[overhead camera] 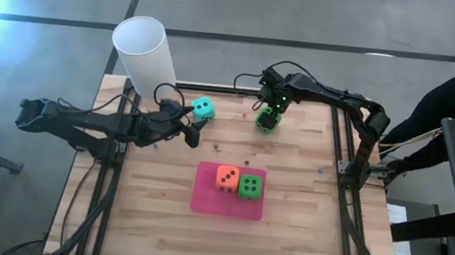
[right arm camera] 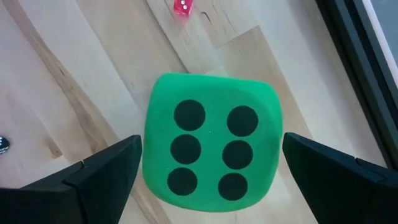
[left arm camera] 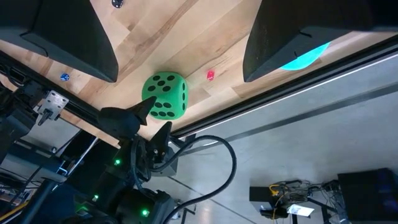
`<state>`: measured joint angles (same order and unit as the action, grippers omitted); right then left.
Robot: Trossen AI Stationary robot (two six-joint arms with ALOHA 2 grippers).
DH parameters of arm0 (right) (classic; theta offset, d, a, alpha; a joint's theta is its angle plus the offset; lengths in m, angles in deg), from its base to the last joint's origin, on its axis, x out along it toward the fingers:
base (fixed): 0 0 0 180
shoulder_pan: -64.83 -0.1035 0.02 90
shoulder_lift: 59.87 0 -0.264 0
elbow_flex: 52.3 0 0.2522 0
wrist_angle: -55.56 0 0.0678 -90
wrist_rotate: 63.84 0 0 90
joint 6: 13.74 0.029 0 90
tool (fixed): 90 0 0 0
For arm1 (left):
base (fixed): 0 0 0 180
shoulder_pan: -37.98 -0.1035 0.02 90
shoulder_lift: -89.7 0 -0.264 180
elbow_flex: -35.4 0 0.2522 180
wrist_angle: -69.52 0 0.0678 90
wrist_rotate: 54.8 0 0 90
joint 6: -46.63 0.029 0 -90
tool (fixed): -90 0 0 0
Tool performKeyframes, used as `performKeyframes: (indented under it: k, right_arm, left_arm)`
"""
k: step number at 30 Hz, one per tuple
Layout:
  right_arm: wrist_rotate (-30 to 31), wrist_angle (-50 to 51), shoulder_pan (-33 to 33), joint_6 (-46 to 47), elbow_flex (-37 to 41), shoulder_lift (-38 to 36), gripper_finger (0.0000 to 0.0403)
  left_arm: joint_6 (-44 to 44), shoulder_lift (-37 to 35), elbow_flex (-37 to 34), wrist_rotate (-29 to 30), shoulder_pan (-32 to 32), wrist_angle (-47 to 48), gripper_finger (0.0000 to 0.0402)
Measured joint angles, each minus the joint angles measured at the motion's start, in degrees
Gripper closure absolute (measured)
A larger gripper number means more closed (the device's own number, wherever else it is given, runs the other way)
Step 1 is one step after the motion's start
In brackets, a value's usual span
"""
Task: Pick & Place Dice
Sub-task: Put the large green dice into the pink bin
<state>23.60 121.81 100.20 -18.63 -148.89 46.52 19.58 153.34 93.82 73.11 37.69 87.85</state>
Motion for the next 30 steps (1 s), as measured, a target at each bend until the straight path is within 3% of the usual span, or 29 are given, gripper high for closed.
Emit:
performKeyframes:
  k: [30]
  right_arm:
    - [-0.24,-0.72,0.02,0.09,0.63,1.38,0.0018]
  left_arm:
    - [0.02,0.0,0.0,0.0,0.03,0.01,0.0055]
